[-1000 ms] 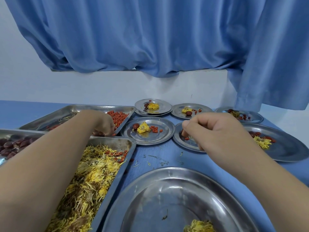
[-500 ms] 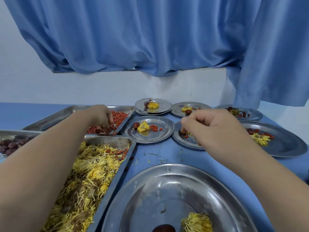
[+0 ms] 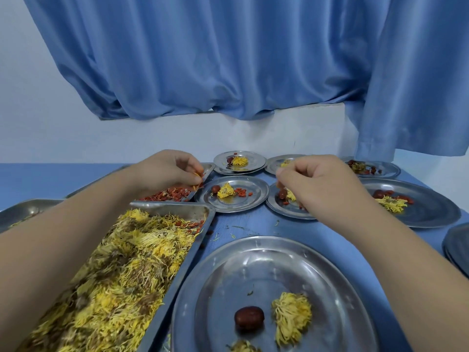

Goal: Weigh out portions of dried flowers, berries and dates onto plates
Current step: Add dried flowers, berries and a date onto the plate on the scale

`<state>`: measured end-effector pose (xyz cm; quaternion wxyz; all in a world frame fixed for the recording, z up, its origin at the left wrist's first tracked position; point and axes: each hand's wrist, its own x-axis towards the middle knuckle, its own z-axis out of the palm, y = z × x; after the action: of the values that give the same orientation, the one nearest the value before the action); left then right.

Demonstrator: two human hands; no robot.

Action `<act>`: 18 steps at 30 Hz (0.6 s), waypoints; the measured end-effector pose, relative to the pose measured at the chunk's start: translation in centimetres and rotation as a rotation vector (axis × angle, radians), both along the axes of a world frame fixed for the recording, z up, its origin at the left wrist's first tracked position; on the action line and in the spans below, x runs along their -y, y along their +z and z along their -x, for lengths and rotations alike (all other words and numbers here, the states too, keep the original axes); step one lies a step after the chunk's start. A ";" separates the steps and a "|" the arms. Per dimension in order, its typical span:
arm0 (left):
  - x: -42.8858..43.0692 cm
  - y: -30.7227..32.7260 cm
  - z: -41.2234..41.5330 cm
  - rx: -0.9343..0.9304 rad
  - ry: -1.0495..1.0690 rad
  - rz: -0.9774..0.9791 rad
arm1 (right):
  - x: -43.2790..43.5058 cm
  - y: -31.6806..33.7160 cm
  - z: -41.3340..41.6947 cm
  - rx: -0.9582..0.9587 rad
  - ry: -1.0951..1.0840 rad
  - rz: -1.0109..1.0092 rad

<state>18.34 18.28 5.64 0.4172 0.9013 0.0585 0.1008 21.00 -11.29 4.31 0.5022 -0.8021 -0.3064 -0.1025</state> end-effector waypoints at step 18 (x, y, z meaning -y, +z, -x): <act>13.0 -0.6 8.9 -0.176 -0.452 -0.202 | 2.2 4.3 6.9 0.287 0.063 0.273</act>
<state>9.40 5.33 5.01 0.3305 0.9339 -0.1186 -0.0682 14.09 -13.52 8.56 0.3429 -0.8301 -0.4107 -0.1574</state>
